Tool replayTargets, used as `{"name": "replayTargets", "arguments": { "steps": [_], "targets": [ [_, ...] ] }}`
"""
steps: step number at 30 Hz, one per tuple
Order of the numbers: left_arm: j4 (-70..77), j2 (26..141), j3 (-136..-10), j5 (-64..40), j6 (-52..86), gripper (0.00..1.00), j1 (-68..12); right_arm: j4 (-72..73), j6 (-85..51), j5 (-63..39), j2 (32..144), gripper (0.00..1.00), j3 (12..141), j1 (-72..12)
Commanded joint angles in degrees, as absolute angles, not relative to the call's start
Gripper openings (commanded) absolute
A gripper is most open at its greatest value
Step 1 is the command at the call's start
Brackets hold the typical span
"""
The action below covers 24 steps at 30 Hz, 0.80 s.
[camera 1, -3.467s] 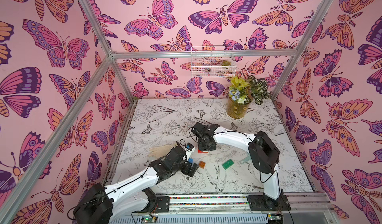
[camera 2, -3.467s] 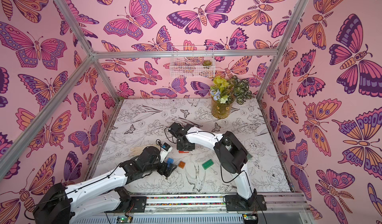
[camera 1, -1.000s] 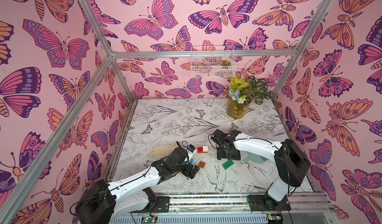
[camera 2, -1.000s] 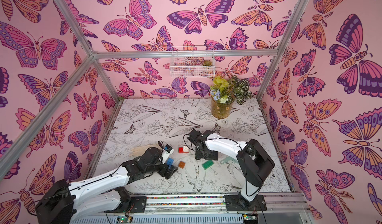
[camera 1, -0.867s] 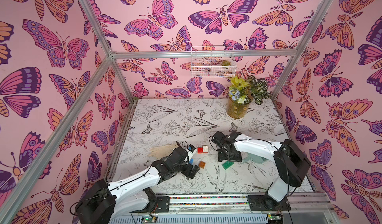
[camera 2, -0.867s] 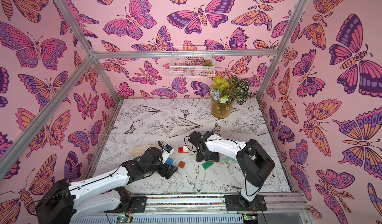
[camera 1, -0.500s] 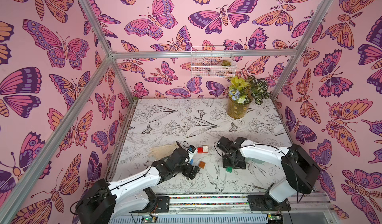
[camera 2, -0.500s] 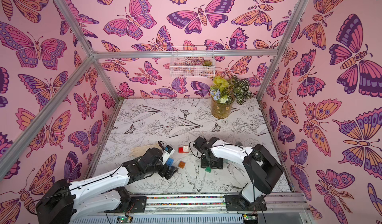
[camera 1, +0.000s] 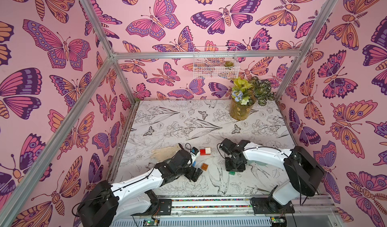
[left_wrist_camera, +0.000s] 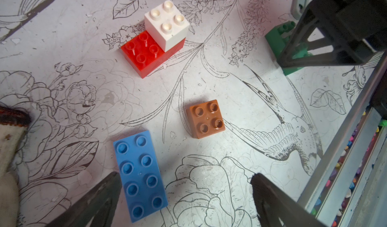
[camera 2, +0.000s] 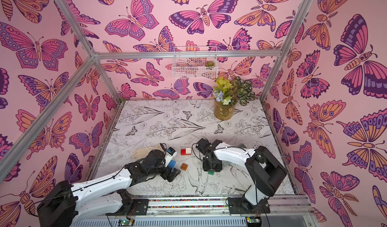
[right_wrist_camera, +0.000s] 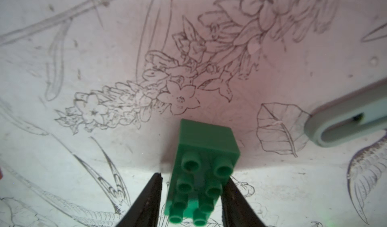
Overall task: Assemble the number 5 with lego
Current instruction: Pick up the lego brick from the center of the board.
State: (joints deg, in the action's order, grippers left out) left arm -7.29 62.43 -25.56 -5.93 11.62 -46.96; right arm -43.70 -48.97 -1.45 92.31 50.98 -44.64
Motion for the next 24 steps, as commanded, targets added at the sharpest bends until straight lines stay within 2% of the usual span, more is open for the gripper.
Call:
{"name": "replayTargets", "arguments": {
  "steps": [1,5,9,18,22,24],
  "targets": [
    [-7.1,62.8,-26.5,-4.9,11.4,1.00,-47.4,-44.5,-46.9,-2.6,93.9,0.38,51.9,-44.2],
    [-7.3,62.8,-26.6,-4.7,11.5,1.00,-47.4,-45.0,-41.7,-2.0,95.1,0.24,54.7,-44.2],
    [-7.4,62.8,-26.7,-4.4,11.4,1.00,-47.5,-48.9,-33.1,1.2,98.9,0.22,61.6,-43.9],
    [-7.7,63.0,-27.0,-3.6,11.4,1.00,-47.5,-51.7,-25.3,-0.5,109.1,0.27,71.6,-41.2],
    [-7.8,63.5,-27.2,-3.4,11.5,1.00,-47.5,-52.7,-24.3,-0.4,110.6,0.39,73.0,-41.2],
    [-7.9,63.7,-27.3,-3.4,11.4,1.00,-47.5,-53.6,-24.2,0.2,110.6,0.42,73.3,-41.2]
  ]
}}
